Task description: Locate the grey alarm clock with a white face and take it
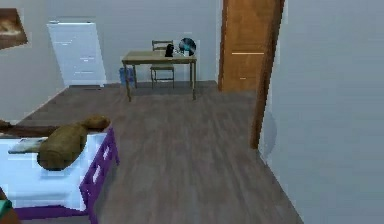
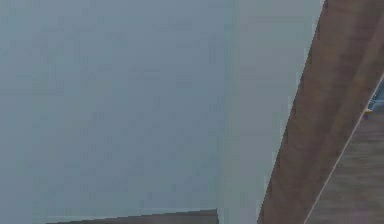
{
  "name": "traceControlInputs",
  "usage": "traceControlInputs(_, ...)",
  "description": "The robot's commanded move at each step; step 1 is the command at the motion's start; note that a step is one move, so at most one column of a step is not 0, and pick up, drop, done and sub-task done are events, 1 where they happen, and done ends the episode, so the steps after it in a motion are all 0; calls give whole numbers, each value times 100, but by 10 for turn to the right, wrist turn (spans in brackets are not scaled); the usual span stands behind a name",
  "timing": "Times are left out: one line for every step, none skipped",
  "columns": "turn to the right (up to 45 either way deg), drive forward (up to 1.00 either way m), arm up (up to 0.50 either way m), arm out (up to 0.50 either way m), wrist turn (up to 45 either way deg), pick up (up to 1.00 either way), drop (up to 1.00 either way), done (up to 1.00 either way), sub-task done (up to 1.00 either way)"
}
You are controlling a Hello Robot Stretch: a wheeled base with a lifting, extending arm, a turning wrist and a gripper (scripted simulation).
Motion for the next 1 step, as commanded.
traceControlInputs(0, 100, 0, 0, 0, 0, 0, 0, 0)
